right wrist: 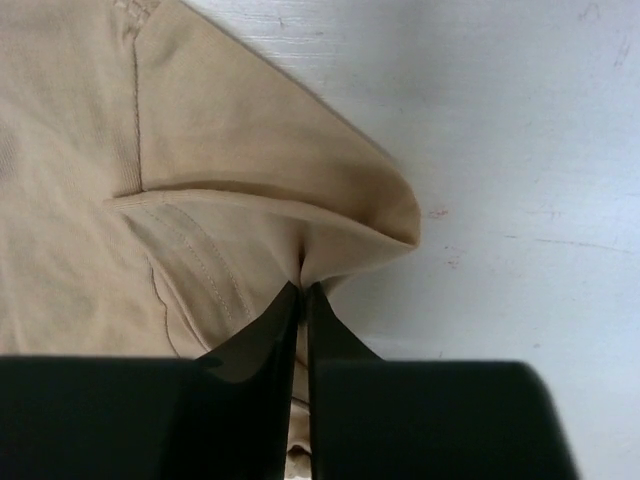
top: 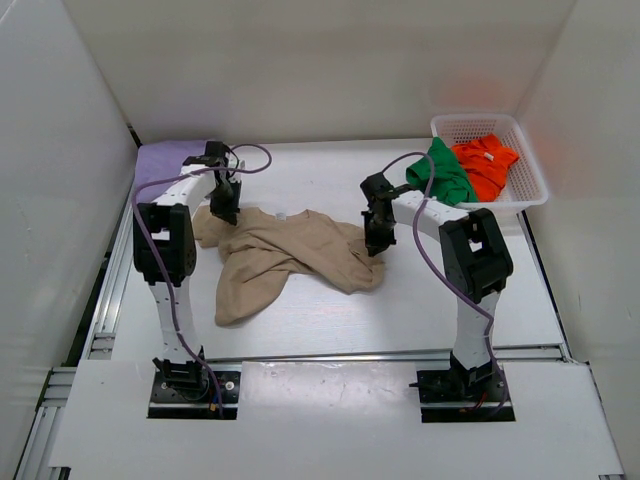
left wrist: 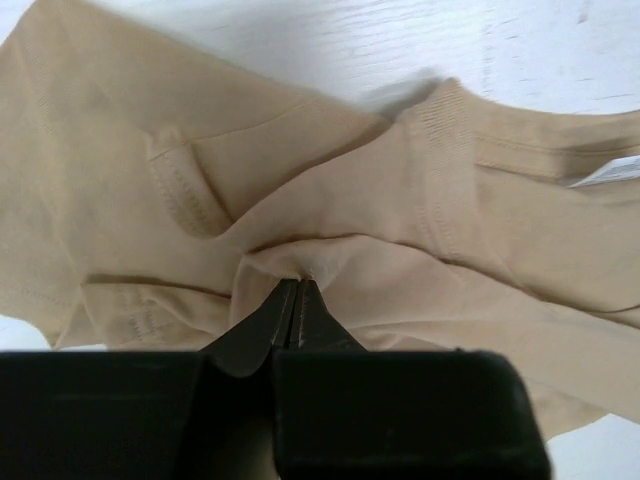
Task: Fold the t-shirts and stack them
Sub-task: Flatten out the tshirt
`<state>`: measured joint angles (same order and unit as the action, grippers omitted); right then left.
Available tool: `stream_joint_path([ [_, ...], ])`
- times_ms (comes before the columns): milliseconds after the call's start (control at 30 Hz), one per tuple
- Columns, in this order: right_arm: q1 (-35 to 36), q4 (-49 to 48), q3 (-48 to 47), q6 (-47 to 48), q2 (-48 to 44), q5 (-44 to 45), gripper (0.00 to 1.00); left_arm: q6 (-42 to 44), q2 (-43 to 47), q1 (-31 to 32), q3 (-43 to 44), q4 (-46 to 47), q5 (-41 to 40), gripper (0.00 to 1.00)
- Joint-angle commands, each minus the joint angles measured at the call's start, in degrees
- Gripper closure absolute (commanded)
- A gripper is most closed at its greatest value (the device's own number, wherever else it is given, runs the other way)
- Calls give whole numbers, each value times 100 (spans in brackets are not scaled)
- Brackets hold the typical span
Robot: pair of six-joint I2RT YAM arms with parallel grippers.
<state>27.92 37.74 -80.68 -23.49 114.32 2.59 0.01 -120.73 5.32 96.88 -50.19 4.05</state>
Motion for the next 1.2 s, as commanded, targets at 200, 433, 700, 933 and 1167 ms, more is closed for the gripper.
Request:
stream_joint_path([
  [200,-120,181,-105,-200,-777,-197,100,-1,919,-338,313,45,-353,90],
  [433,-560,111,-27,-253,-1509,-558,100,-1,1972,-427,895,-25,-319,90],
  [700,-629,314,1392,-393,-2220,-189,100,-1,4415,372,-1705,-1035,298,90],
  [933,-1122,85,3181,-903,-2976,-277,58,-1,6025,707,-3464,-2520,991,90],
  [1167,-666,-258,2445,-1386,-3417,277,53,-1,6492,856,-4291,-2671,1063,90],
])
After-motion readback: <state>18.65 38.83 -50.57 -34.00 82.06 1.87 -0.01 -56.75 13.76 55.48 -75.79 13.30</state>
